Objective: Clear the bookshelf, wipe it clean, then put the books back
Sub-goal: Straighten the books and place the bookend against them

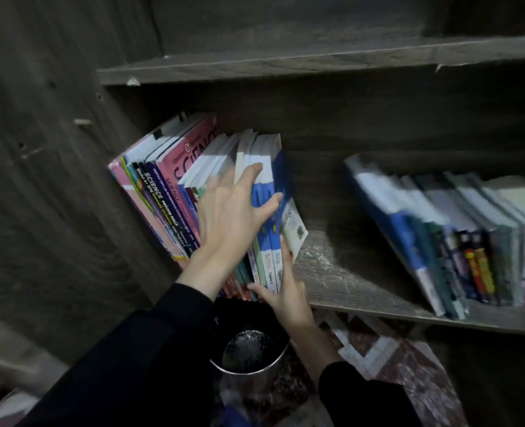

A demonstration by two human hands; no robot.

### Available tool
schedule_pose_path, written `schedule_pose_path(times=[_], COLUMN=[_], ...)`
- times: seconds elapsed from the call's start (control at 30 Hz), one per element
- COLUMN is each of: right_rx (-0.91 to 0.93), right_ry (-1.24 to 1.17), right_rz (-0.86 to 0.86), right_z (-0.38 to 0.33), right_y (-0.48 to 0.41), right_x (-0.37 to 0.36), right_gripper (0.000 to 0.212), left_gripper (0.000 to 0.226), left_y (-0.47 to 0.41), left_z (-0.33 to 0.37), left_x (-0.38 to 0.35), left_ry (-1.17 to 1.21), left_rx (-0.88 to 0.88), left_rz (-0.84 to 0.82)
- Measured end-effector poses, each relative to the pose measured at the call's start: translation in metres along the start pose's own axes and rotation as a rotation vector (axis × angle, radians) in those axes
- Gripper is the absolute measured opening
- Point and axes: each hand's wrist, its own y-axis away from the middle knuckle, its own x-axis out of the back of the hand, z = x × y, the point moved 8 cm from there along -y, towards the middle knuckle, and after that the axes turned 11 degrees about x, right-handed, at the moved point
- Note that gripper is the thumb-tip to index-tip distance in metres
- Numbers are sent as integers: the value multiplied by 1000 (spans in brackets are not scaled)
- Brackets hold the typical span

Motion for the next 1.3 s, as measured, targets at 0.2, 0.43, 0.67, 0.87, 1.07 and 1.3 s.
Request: schedule_pose_path(times=[0.2,0.43,0.67,0.87,1.07,1.3], right_rx=[-19,-42,-1,56,148,155], right_ry=[66,72,178,349,346,429], right_rz=[-35,-111,-169,-174,-300,-423], right_z=[0,2,5,2,-3,-9], right_y=[-2,1,0,-3,0,7], right_x=[-6,-10,-7,-5,-3,5], right_gripper=[110,113,118,117,114,75], left_gripper=[68,124,143,137,97,31], left_y=[14,17,14,19,53,122], left_z=[2,-30,-43,-44,-20,-10], left_x=[-3,-28,-29,-24,-18,-78], left_ry=[-157,-155,-200,-162,-51,573], left_rx=[-111,-252,-263,-244,-119,414], left_rz=[262,69,15,45,130,-273])
